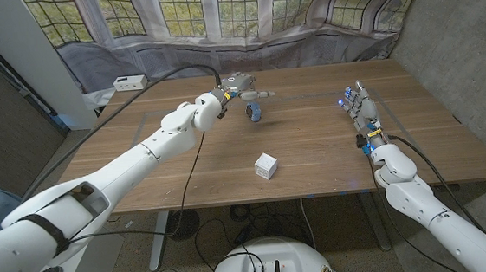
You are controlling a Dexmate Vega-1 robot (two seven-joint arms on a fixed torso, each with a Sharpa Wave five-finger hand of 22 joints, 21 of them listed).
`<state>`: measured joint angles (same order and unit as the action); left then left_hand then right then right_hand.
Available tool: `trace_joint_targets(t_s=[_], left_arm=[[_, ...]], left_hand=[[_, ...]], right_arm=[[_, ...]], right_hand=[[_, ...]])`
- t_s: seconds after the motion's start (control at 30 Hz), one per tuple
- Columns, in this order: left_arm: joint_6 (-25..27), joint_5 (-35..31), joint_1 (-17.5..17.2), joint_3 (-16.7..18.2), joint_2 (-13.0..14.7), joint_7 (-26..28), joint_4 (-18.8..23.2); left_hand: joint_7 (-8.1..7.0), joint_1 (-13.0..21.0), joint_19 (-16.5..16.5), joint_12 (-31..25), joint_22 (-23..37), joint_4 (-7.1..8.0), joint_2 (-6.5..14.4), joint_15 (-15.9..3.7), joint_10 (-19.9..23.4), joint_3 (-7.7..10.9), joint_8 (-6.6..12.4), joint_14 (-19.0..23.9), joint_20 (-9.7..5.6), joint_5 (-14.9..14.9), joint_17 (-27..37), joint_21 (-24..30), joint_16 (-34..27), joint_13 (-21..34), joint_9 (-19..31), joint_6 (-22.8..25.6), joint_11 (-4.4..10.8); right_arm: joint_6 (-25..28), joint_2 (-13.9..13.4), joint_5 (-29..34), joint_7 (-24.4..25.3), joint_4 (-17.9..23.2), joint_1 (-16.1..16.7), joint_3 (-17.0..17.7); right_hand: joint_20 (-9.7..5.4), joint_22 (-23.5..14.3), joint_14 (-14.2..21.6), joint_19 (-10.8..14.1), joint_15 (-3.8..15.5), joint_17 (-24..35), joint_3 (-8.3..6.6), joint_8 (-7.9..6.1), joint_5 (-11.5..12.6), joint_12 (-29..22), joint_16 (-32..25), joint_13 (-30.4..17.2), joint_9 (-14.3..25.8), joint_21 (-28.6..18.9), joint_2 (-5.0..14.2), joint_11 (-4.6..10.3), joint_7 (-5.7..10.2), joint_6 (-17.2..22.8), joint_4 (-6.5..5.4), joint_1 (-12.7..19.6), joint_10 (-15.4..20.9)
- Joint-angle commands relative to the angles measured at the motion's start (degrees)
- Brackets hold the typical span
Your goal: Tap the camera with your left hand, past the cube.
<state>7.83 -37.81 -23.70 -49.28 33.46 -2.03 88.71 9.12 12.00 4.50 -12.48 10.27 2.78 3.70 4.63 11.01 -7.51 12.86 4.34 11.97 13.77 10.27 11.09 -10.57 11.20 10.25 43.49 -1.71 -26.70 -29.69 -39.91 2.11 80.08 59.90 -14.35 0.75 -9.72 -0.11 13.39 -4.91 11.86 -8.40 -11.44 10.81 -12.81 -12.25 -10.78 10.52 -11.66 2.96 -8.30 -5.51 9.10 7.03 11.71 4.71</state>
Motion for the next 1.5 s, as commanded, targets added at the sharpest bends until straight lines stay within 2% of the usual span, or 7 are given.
trace_joint_targets(t_s=[0.03, 1.3, 1.5], left_arm=[[0.78, -0.46, 0.81, -1.34, -0.49, -1.51, -1.00], [0.66, 0.21, 1.52, -3.34, -1.83, -1.71, -4.59], [0.51, 0.50, 1.82, -3.64, -2.08, -1.76, -5.45]], left_hand=[[0.11, -0.27, 0.63, 0.21, 0.29, 0.05, 0.43, 0.16, -0.33, -0.41, -0.38, -0.46, 0.22, 0.35, 0.21, -0.25, 0.07, 0.13, 0.22, 0.14, 0.17], [-1.09, -0.77, 1.42, 0.33, 0.36, 0.60, 0.46, 0.30, -0.90, -1.11, -0.69, -0.47, 0.17, 0.64, 0.25, -0.05, -0.25, 0.17, 0.21, 1.29, 0.84], [-1.87, -0.81, 1.53, 0.32, 0.37, 0.69, 0.48, 0.41, -0.99, -1.24, -1.16, -0.49, 0.17, 0.71, 0.25, -0.01, -0.28, 0.17, 0.21, 0.44, 0.80]], right_arm=[[0.26, -0.19, -0.09, -0.03, 0.13, -0.14, 0.12], [1.63, -0.97, 0.19, 0.98, 1.88, 0.71, 0.31], [1.09, -0.63, 0.19, 0.85, 1.39, 0.49, 0.32]], right_hand=[[0.34, -0.21, 0.14, 0.23, -0.58, 0.18, -0.28, 0.17, -0.01, 0.30, 0.12, -0.34, 0.20, 0.19, 0.24, -0.09, 0.13, 0.23, -0.09, 0.10, 0.34], [0.61, -0.23, 0.03, 0.05, -0.65, 0.23, -0.48, 0.16, 0.02, 0.49, 0.25, -0.39, 0.20, 0.35, 0.63, 0.10, 0.38, 0.47, -0.15, 0.12, 0.70], [0.63, -0.23, 0.03, 0.03, -0.67, 0.22, -0.58, 0.17, 0.03, 0.54, 0.27, -0.39, 0.21, 0.36, 0.75, 0.11, 0.42, 0.48, -0.12, 0.21, 0.70]])
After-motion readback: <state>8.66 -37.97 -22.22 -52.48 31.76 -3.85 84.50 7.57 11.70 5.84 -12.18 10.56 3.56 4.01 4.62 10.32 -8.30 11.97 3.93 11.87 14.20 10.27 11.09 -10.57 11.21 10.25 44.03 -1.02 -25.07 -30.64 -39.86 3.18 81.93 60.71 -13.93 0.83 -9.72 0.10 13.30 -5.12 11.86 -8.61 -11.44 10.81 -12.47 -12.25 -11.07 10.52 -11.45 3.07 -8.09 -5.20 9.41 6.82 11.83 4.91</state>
